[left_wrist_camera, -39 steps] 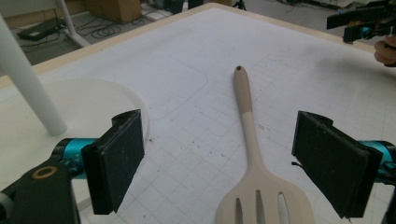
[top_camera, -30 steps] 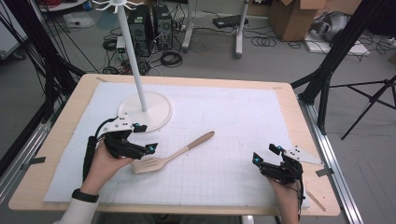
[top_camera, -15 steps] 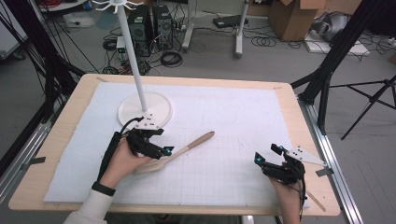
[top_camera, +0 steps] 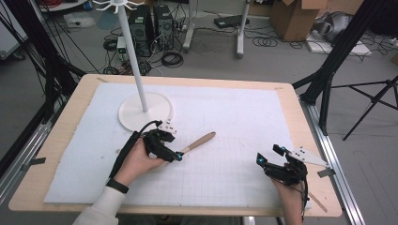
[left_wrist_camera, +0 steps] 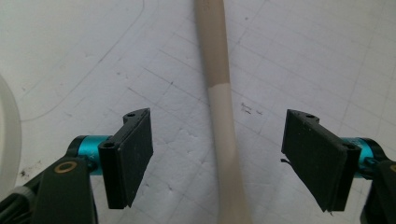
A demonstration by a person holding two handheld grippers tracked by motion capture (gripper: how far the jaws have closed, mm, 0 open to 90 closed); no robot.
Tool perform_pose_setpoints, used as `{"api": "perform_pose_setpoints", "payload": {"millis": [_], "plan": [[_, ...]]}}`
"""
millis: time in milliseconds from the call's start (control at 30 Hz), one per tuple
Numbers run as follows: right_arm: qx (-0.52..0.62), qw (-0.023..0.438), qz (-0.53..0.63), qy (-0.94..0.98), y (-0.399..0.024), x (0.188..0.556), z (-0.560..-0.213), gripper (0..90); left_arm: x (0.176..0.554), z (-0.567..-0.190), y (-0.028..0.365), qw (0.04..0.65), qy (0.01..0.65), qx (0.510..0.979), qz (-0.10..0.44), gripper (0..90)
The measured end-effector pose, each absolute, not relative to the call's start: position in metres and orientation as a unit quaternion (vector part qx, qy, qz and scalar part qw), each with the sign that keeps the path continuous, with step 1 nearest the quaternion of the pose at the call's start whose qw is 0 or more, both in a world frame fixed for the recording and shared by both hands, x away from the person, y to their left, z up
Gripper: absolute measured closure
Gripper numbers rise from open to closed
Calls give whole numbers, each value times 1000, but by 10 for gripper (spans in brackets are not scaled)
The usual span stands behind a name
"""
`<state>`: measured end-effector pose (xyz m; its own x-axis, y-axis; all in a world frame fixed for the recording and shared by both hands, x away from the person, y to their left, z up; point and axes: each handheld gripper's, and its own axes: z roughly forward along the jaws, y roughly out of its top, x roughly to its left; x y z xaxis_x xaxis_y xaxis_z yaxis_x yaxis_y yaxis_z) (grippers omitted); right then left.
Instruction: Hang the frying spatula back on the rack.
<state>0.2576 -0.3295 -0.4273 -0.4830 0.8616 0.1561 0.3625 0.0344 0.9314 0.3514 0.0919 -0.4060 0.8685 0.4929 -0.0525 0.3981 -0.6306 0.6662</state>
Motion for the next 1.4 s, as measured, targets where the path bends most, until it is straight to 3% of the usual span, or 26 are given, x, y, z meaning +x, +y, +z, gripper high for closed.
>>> {"api": "perform_pose_setpoints", "payload": {"millis": [333, 600, 1400], "plan": [[453, 233, 530, 678, -331, 257, -428, 184, 356, -414, 72, 309, 255, 914, 68, 347], [453, 235, 532, 675, -334, 257, -428, 184, 356, -417, 69, 286, 256, 921, 73, 488], [454, 229, 537, 673, -334, 257, -427, 184, 357, -419, 65, 275, 276, 919, 63, 677]]}}
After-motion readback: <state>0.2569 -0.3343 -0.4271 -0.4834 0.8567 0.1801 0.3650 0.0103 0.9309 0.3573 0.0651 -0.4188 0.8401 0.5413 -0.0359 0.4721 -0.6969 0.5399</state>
